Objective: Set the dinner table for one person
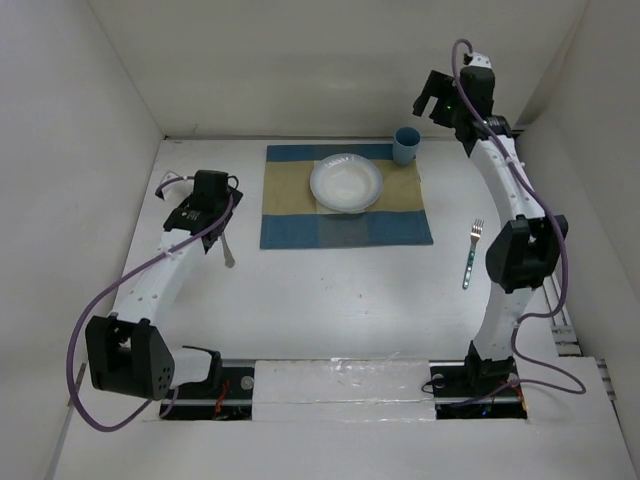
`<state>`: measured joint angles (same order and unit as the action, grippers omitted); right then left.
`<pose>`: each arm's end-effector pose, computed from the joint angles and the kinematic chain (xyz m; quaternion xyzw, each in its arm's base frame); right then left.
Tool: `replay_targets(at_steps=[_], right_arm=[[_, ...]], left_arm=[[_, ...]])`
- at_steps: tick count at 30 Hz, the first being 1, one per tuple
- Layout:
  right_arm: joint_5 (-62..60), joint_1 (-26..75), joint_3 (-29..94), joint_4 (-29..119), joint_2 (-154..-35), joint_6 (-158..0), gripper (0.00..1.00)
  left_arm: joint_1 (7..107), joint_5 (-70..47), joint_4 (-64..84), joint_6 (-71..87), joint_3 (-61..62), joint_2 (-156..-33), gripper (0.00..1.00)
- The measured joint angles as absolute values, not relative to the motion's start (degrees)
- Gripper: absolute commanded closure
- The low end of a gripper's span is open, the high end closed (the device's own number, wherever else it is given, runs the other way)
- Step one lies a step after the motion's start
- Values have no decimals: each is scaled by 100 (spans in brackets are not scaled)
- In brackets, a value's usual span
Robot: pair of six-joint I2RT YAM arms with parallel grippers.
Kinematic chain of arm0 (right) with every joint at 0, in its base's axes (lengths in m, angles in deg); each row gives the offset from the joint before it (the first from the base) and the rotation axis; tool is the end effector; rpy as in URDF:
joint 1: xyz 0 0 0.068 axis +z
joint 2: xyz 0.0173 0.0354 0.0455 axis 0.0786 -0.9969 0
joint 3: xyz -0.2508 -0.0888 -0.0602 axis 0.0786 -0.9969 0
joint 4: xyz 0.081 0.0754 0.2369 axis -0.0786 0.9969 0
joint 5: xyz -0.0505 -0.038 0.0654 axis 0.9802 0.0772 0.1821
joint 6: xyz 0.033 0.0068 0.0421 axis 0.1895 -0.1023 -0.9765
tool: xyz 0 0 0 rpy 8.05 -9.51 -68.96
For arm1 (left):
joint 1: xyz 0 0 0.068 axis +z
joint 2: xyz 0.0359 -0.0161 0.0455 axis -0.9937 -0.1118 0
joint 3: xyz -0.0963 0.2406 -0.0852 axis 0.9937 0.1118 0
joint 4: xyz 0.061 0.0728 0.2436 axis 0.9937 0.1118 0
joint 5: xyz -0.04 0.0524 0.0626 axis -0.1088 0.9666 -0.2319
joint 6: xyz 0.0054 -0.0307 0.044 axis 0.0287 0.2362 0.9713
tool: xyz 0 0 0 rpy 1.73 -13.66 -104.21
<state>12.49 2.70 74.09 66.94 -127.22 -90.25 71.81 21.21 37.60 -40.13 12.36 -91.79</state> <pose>0.4689 0.0557 0.3907 0.1061 0.8095 0.0859 0.5710 0.2755 -0.0425 0.3038 -0.4446 0.7648 -0.0965 0.4562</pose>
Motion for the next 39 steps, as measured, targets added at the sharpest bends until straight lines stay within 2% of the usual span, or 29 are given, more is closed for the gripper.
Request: replay_targets(at_steps=[3, 7, 13, 17, 22, 29, 30, 32, 39], right_arm=[[526, -133, 6880, 6491, -12459, -9353, 0], [382, -377, 6290, 6366, -12129, -9556, 0], [237, 36, 5064, 6154, -11071, -9634, 0], [128, 219, 4564, 5940, -10459, -9698, 0], [-104, 300, 4483, 5647, -10302, -9755, 0], [-464, 348, 4146, 5448, -10276, -9914, 0], [-532, 346, 4083, 5398, -10274, -9954, 0], [-628, 346, 3943, 5315, -10250, -10021, 0], [-869, 322, 3674, 5208, -9966, -10102, 0]], left_arm=[[7286, 2198, 3955, -4066, 1168, -9203, 0], [7452, 2047, 4228, -3934, 724, -9785, 0], [8368, 681, 4318, -2925, -12, -11278, 0], [8556, 377, 4519, -2348, -157, -11966, 0], [8479, 266, 4716, -1991, -165, -12266, 0], [8479, 194, 4748, -1784, -163, -12696, 26], [8479, 237, 4792, -1731, -172, -12808, 26], [8479, 266, 4803, -1650, -229, -12840, 34], [8479, 248, 4840, -1574, -299, -12926, 48]])
